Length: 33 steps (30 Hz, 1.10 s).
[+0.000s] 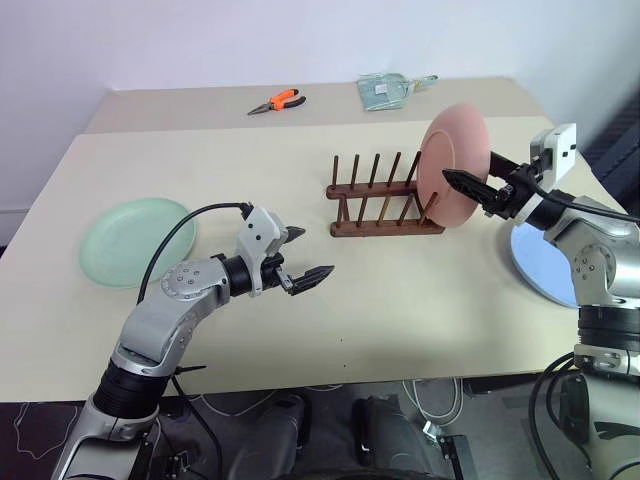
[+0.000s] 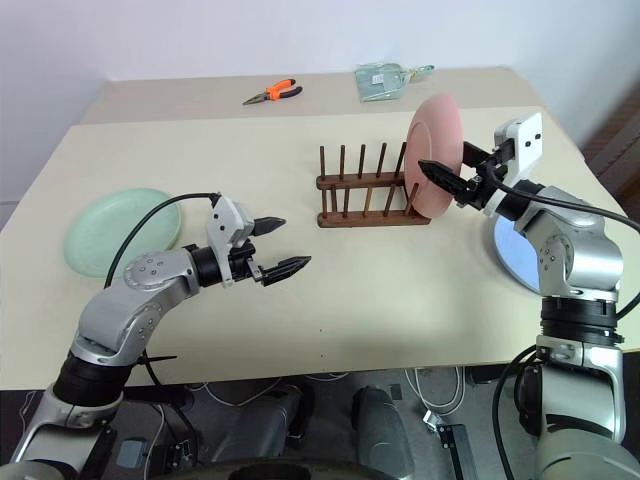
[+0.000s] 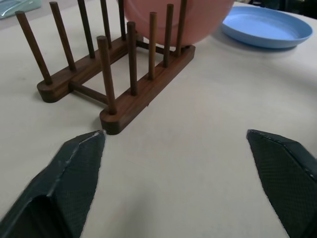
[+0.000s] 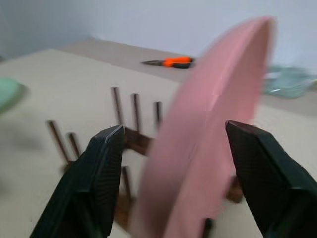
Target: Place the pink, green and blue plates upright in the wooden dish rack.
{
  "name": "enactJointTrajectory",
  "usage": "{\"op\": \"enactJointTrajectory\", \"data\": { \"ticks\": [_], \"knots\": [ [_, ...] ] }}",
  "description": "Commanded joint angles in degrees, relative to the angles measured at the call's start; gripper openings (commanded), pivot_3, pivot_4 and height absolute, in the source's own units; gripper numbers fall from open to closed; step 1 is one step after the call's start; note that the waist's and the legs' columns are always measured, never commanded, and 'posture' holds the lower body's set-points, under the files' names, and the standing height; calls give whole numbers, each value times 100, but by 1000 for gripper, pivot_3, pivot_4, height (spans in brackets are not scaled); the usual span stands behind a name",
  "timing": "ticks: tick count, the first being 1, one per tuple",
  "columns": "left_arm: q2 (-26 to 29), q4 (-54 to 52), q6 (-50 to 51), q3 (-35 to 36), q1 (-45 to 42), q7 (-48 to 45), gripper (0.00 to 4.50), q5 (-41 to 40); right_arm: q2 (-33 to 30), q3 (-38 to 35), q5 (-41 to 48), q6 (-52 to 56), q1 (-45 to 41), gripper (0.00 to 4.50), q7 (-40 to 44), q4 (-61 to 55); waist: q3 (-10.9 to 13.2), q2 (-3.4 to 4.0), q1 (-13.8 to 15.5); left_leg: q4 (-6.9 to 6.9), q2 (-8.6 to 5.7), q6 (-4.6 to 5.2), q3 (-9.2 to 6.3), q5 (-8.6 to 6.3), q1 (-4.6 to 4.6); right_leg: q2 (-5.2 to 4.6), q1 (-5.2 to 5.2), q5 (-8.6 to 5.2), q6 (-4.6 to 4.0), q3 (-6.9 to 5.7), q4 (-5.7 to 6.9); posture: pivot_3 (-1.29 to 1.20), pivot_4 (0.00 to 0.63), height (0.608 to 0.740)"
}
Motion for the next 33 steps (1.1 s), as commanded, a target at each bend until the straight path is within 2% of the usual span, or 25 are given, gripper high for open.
{"op": "enactJointTrajectory", "data": {
  "ticks": [1,7,10,11,12,16,18,21,26,30,31,33],
  "knots": [
    [-19,92,-216,185,-85,195,4500,231,-163,-79,-380,-651,-22,2995,-247,-192,0,0,3,0,0,0,0,0,0,0,0,0,0,0,0,0,150,727],
    [-249,545,-305,1016,-166,1065,4500,366,-324,-154,-945,-1374,-367,2995,-900,-279,2,3,-3,0,0,0,0,0,0,0,-1,0,1,0,0,0,150,727],
    [-469,976,-210,1977,-352,2146,4500,424,-445,21,-1012,-1415,-663,3868,-866,-647,4,6,-3,0,0,-2,1,2,0,1,-4,1,1,0,3,0,150,727],
    [-530,1109,-141,2309,-421,2529,4500,447,-452,144,-1026,-1406,-733,4332,-796,-826,4,6,-12,0,0,-3,0,2,0,2,-5,0,1,-1,3,0,150,727],
    [-552,1208,-79,2597,-468,2879,4500,497,-451,302,-1047,-1384,-780,4468,-703,-1027,4,6,-23,-3,1,-3,1,2,0,2,-6,0,1,0,3,0,150,727],
    [-551,1403,203,3464,-565,4127,4500,814,-245,833,-1048,-1249,-872,4468,-530,-1728,2,2,-15,-10,3,-4,1,2,0,4,-7,0,2,0,0,0,150,727],
    [-397,1530,400,3938,-434,4870,4500,1207,-62,1396,-1128,-1172,-803,4468,-341,-2168,2,1,-11,-6,2,-4,1,2,-1,4,-6,1,4,0,1,0,150,727],
    [-472,1472,735,4491,-285,5407,4500,1251,249,2085,-1346,-1256,-557,4468,-205,-2481,-3,-8,2,-8,2,-5,0,3,0,5,-9,1,3,-1,3,0,150,727],
    [-979,1077,1496,5085,-247,5643,4500,736,681,2550,-1393,-1262,-225,4468,-160,-2658,-4,-12,161,24,-2,-13,-5,-6,0,4,-5,4,8,-13,1,0,150,727],
    [-1626,936,2295,5743,-384,5705,4500,-99,764,2653,-1526,-1378,-189,4468,-141,-2513,-4,-15,170,59,-4,2,-9,-17,-1,6,6,9,16,-19,1,0,150,727],
    [-1751,915,2349,5911,-450,5756,3972,-269,774,2661,-1557,-1401,-190,4500,-136,-2479,-4,-17,163,62,-4,2,-9,-18,0,6,7,9,18,-19,1,0,150,727],
    [-1880,878,2419,6097,-541,5819,3185,-476,786,2664,-1609,-1443,-192,4500,-127,-2431,-6,-13,156,60,-3,2,-9,-18,3,6,7,9,19,-19,3,0,150,727]
  ]
}}
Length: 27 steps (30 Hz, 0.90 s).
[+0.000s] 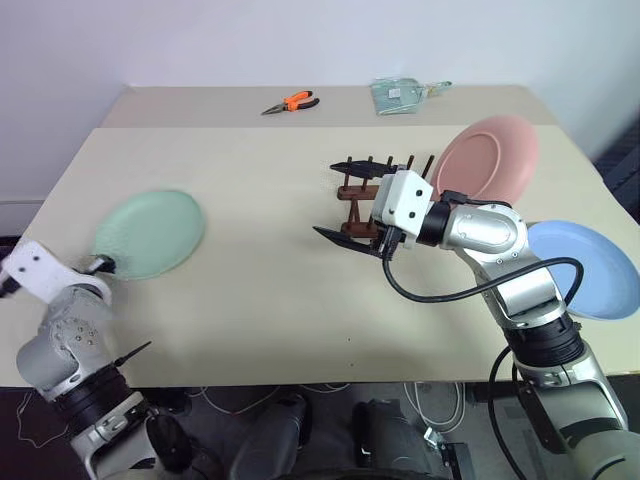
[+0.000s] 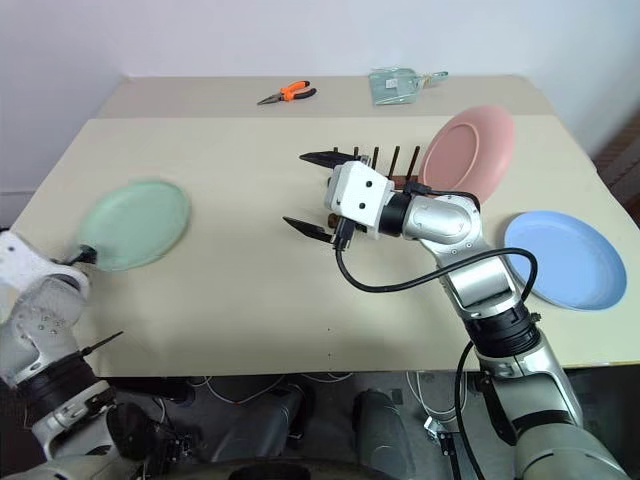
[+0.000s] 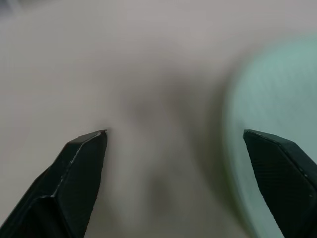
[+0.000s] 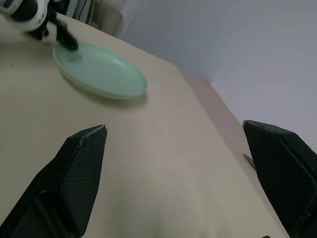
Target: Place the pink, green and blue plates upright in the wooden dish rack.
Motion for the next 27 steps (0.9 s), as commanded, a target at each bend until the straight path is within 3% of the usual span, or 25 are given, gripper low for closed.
{"op": "enactJointTrajectory", "data": {
  "ticks": [1,6,9,16,19,25,27],
  "knots": [
    [-159,-147,210,307,-134,94,2650,-487,38,-66,-86,-156,-33,4500,7,-41,0,0,-10,-2,1,-1,0,0,0,0,-1,0,0,0,0,0,150,727],
    [-150,-45,171,185,-395,43,31,-787,0,-52,-201,-76,19,4500,40,-48,0,-8,-8,-1,0,-2,0,1,-1,0,0,0,0,-1,-1,0,150,727],
    [-20,-113,-139,-234,-453,-334,10,-830,-17,-64,-250,44,42,4500,13,-140,0,-8,-10,-3,0,-3,1,1,-1,0,0,0,0,1,0,0,150,727],
    [479,-903,-900,-2406,-970,-1601,10,-573,23,112,-832,-320,-124,4500,-115,-99,2,-11,-1,0,-1,-5,2,3,-7,-1,-1,1,-1,1,-4,0,150,727],
    [370,-1070,-841,-2900,-1321,-1667,10,-642,110,231,-1092,-543,-225,4500,-186,51,2,-11,-15,-2,-1,-5,5,3,-7,-1,3,1,-1,4,-2,0,150,727],
    [-8,-1368,-501,-3819,-1921,-1764,10,-830,91,668,-2627,-1679,-757,4500,-1041,1252,2,-11,-93,-13,0,-47,10,29,-8,1,3,1,-2,11,5,0,150,727],
    [-68,-1426,-450,-3908,-1954,-1746,0,-830,69,676,-2821,-1877,-811,3940,-1180,1523,2,-10,-117,-15,0,-47,10,30,-10,1,2,1,-2,11,4,0,150,727]
  ]
}}
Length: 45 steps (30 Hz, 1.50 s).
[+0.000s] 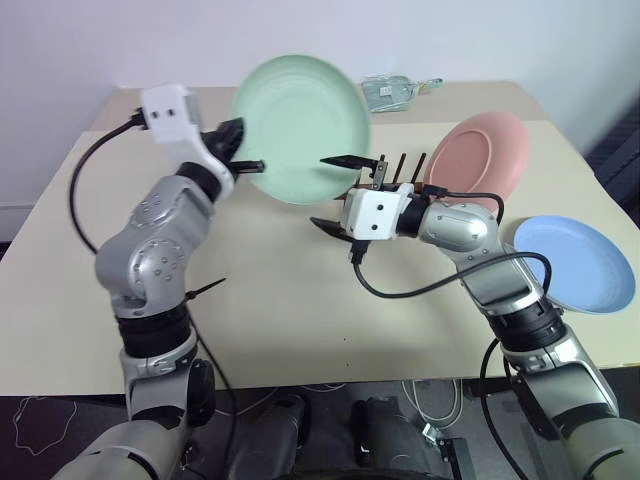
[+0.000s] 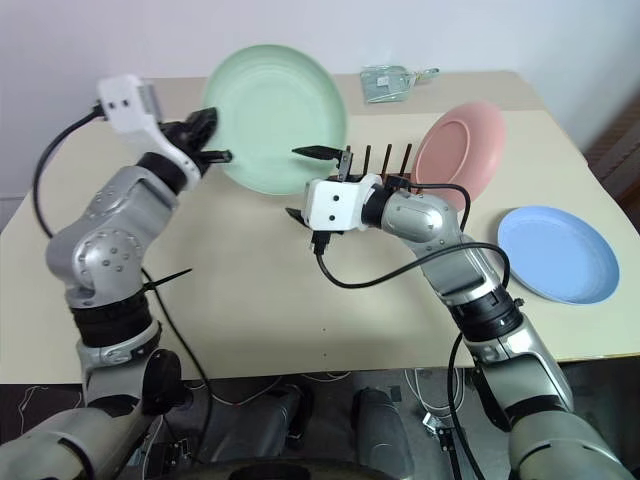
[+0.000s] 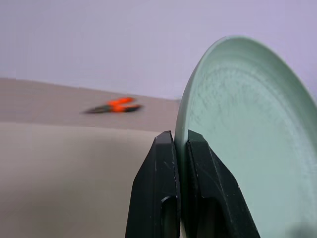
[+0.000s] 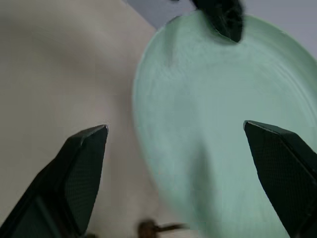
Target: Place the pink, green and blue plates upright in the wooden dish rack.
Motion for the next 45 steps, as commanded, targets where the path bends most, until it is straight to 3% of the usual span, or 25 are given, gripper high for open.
{"op": "enactJointTrajectory", "data": {
  "ticks": [1,6,8,9,13,15,18,22,29,37,45],
  "knots": [
    [-45,-329,42,-59,-155,33,0,-80,-27,-38,-354,-426,-150,3618,-295,294,0,0,-51,-1,0,0,0,0,0,0,0,0,0,0,0,0,150,727],
    [-277,-363,105,109,-98,79,0,-310,-77,-82,-600,-612,10,1026,-429,358,1,0,-80,-8,2,-3,0,4,0,4,-7,0,0,3,2,0,150,727],
    [-367,-385,41,274,-82,63,700,-457,-68,-115,-685,-645,14,136,-511,375,0,0,-68,-10,2,-6,0,5,0,4,-8,0,0,3,2,0,150,727],
    [-457,-358,-44,444,-133,143,1064,-542,-66,-131,-744,-670,16,0,-570,384,1,0,-63,-10,2,-6,-1,5,0,4,-7,0,-1,3,2,0,150,727],
    [-708,-294,-928,1119,-490,387,3103,-769,-36,-203,-820,-730,22,0,-727,446,5,-6,-48,-2,0,-6,-5,5,-6,3,-4,0,0,-2,0,0,150,727],
    [-622,-223,-1369,1279,-528,392,3103,-641,11,-338,-720,-683,37,0,-835,466,5,-6,-64,1,1,-6,-5,5,-14,3,-11,0,-1,-2,1,0,150,727],
    [113,-54,-1940,1023,44,42,3103,259,58,-820,-148,-445,71,0,-867,424,1,0,-95,-9,1,-8,-1,6,-8,4,-12,0,-1,3,1,0,150,727],
    [1031,140,-2437,50,1157,-660,3103,1298,384,-1703,1463,332,253,0,-614,-73,1,1,-70,-31,2,-1,6,15,8,6,-10,2,-5,16,2,0,150,727],
    [1086,17,-2914,-1161,2531,-1985,3103,1377,1073,-3117,4801,3379,390,0,-921,-1375,4,6,-53,-28,0,38,-3,-21,3,2,-7,2,-7,15,-5,0,150,727],
    [1006,-393,-2802,-1615,3038,-2803,3103,1054,1369,-3359,5690,4382,730,0,-1704,-1806,7,34,-77,-61,4,36,-1,-16,6,1,-25,-4,-20,18,-3,0,150,727],
    [993,-423,-2698,-1639,3090,-2884,3103,1124,1481,-3634,6100,4712,671,0,-2154,-1275,6,33,-67,-60,4,44,-1,-12,7,0,-21,-4,-20,16,-6,0,150,727]
  ]
}}
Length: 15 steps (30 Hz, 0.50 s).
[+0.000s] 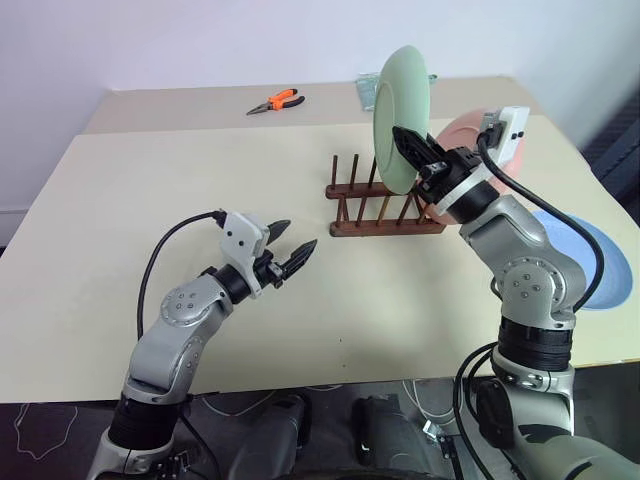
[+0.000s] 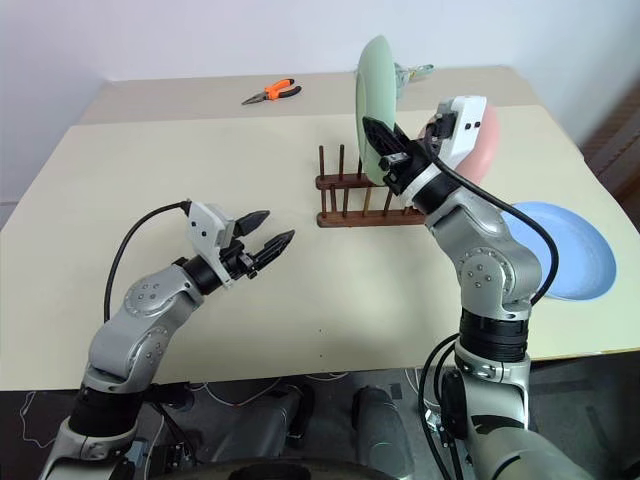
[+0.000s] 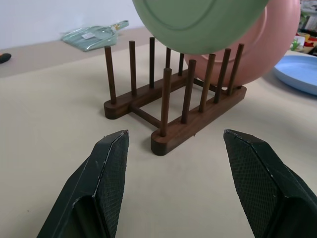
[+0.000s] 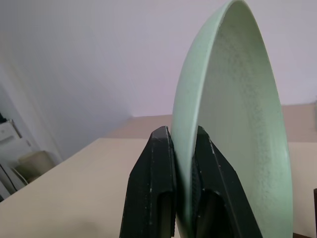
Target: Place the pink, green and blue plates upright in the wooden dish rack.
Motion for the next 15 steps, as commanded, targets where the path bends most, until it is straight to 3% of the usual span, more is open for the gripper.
{"op": "enactJointTrajectory", "data": {
  "ticks": [1,4,10,15],
  "knots": [
    [-13,-223,-9,-28,13,6,3103,32,47,-258,257,106,-94,0,-187,205,0,0,-4,0,0,0,0,0,0,0,0,0,0,0,0,0,150,727],
    [-35,-232,-1,-45,-11,45,3145,84,-94,-124,37,36,14,1081,-49,312,1,2,-4,-2,0,1,0,1,0,0,-2,0,0,0,0,0,150,727],
    [-50,-226,34,-4,-6,49,3145,84,-407,252,-651,-454,-3,4112,198,248,1,2,-4,-2,0,1,1,1,-1,0,-2,0,1,0,0,0,150,727],
    [-47,-196,28,-23,5,34,3145,108,-987,670,-1567,-1243,-152,4112,628,315,1,2,1,-1,0,1,1,1,-1,-2,0,0,1,-2,-5,0,150,727]
  ]
}}
